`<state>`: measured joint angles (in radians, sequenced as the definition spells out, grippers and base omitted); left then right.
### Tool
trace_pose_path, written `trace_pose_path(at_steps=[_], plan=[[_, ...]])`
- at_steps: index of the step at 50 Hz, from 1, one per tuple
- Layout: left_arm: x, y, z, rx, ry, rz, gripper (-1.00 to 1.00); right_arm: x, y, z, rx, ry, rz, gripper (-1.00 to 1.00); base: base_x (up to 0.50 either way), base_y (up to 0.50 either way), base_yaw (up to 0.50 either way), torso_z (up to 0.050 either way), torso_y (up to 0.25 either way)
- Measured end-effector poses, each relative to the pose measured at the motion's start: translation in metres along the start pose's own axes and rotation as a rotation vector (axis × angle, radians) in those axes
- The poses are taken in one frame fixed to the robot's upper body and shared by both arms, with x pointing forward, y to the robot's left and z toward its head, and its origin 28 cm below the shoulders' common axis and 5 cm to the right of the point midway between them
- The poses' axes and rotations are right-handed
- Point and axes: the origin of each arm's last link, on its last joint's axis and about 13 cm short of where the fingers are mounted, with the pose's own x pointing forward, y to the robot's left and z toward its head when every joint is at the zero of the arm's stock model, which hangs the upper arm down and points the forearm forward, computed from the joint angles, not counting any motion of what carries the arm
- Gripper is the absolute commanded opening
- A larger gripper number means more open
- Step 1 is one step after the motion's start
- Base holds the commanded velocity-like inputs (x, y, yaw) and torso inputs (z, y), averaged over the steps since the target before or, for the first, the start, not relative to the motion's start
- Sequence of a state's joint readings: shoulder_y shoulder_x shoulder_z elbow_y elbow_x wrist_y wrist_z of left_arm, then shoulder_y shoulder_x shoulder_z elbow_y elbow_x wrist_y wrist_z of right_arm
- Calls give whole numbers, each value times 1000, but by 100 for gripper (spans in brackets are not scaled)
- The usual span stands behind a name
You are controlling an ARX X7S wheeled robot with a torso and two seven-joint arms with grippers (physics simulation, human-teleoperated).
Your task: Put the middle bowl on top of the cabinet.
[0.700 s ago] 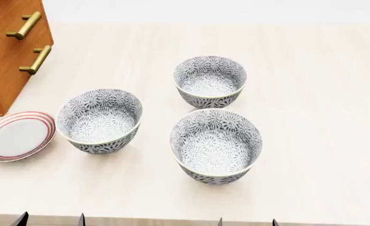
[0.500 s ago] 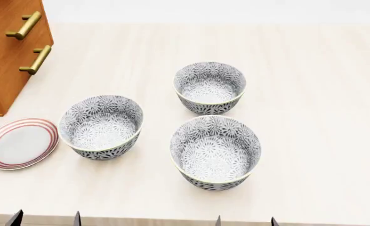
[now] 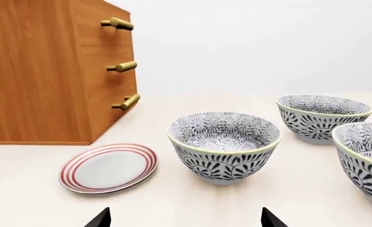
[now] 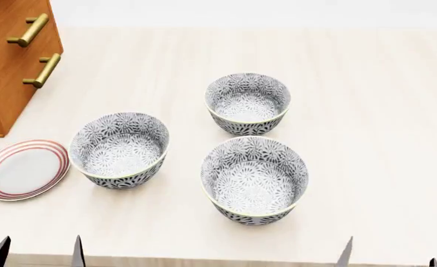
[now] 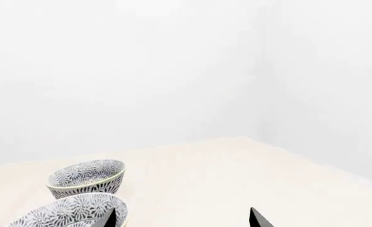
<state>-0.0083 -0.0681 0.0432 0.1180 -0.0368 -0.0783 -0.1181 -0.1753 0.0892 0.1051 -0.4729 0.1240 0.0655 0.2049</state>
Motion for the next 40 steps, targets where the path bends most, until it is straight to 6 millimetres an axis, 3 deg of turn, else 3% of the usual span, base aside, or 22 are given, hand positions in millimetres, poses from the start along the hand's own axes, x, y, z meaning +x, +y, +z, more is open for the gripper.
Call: trace_pose_path(at_steps=[9, 12, 18, 27, 40], plan=[[-1, -2, 8, 6, -21, -22, 100, -25, -34, 36, -2, -134, -172, 100, 0, 0, 0, 0, 0], [1, -4, 23, -7, -60, -36, 100, -32, -41, 45, -9, -168, -207, 100, 0, 0, 0, 0, 0], [7, -7, 74, -41, -182, -32, 100, -44, -51, 60, -40, -222, -255, 100, 0, 0, 0, 0, 0], [-5, -3, 128, -94, -296, 11, 100, -63, -65, 77, -102, -265, -289, 100, 0, 298, 0, 0, 0], [-13, 1, 151, -134, -325, 32, 100, -74, -67, 98, -180, -306, -293, 100, 0, 364, 0, 0, 0]])
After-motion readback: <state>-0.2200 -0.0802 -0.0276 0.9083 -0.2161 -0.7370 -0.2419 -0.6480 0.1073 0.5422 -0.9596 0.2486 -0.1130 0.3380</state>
